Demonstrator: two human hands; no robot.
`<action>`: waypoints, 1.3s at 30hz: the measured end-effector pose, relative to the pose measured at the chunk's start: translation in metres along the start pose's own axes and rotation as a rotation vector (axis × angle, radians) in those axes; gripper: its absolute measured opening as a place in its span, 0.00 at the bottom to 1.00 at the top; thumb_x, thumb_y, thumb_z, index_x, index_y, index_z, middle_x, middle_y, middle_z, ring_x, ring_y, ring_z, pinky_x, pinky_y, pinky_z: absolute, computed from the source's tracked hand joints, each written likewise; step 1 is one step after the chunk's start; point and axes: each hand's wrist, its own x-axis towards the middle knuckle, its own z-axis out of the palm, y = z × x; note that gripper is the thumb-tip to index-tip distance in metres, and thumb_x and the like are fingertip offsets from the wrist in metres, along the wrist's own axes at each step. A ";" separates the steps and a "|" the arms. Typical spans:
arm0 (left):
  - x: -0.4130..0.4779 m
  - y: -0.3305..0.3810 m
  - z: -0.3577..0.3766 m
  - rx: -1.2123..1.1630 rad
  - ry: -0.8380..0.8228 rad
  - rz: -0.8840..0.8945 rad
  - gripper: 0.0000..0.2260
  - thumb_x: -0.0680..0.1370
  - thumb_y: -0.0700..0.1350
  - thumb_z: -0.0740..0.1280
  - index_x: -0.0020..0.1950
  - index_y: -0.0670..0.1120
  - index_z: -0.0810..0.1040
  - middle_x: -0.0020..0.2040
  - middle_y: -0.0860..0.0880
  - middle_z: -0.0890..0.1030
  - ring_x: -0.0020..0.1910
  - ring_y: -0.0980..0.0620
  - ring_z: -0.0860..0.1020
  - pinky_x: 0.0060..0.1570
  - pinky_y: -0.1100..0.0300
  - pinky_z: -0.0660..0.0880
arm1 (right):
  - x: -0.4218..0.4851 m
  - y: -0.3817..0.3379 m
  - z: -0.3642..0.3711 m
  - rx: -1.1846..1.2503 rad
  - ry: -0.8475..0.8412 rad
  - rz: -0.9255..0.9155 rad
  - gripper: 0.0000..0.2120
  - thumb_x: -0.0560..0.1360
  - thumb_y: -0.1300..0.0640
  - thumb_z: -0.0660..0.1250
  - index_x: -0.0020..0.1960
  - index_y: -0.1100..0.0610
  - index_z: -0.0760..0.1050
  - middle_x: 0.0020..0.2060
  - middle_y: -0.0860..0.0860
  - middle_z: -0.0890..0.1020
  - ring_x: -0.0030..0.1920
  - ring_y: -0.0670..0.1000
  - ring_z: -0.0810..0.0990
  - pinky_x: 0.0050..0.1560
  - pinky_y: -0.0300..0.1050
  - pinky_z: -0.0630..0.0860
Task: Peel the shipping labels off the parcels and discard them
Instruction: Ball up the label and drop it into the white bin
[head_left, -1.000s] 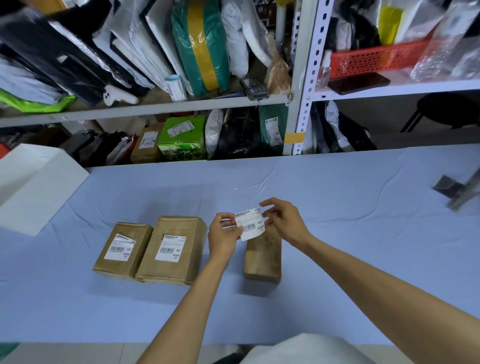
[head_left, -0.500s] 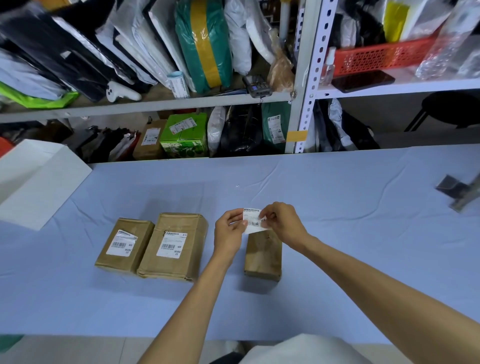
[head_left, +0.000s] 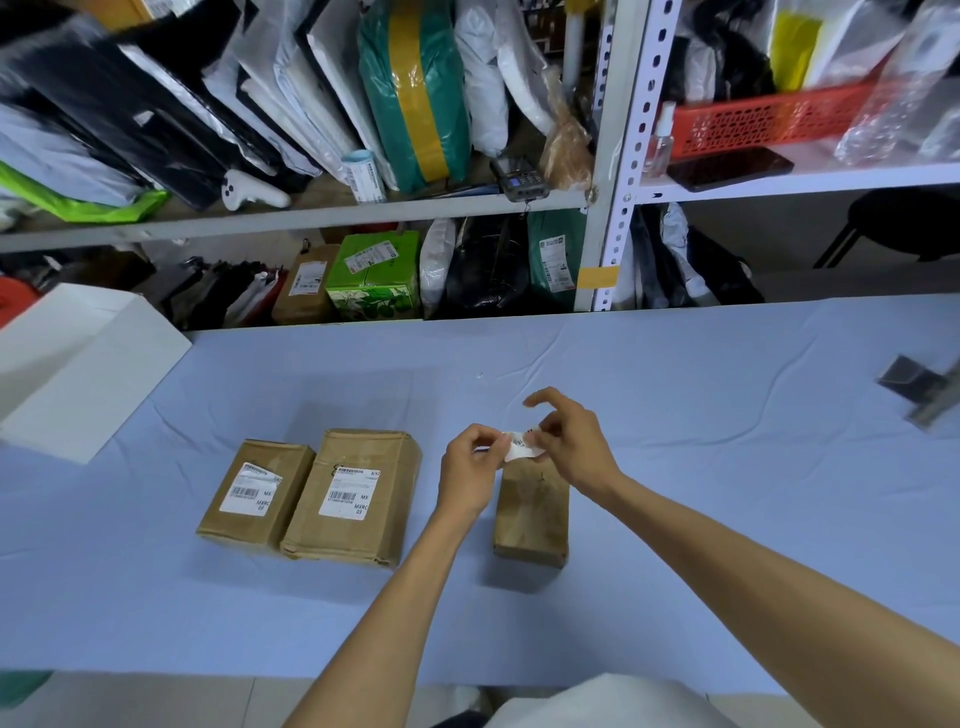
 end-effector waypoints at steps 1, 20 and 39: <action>-0.001 0.002 -0.001 -0.029 -0.014 -0.010 0.06 0.76 0.41 0.69 0.40 0.47 0.77 0.43 0.46 0.81 0.48 0.45 0.80 0.52 0.44 0.80 | 0.001 -0.001 -0.001 0.031 0.009 0.025 0.10 0.73 0.69 0.66 0.51 0.58 0.72 0.32 0.57 0.82 0.33 0.52 0.82 0.37 0.43 0.79; 0.005 0.022 -0.004 -0.242 0.067 -0.053 0.03 0.74 0.38 0.72 0.46 0.39 0.81 0.39 0.43 0.84 0.37 0.51 0.83 0.40 0.64 0.80 | -0.001 -0.025 -0.007 0.127 -0.062 0.011 0.09 0.71 0.65 0.72 0.50 0.62 0.84 0.41 0.55 0.86 0.40 0.45 0.85 0.43 0.35 0.80; 0.015 0.037 -0.005 -0.292 -0.041 -0.114 0.05 0.71 0.34 0.73 0.44 0.42 0.81 0.43 0.44 0.84 0.46 0.48 0.83 0.49 0.60 0.78 | -0.003 -0.023 -0.003 0.053 0.020 -0.039 0.09 0.74 0.64 0.67 0.51 0.58 0.84 0.43 0.49 0.85 0.43 0.43 0.82 0.44 0.30 0.76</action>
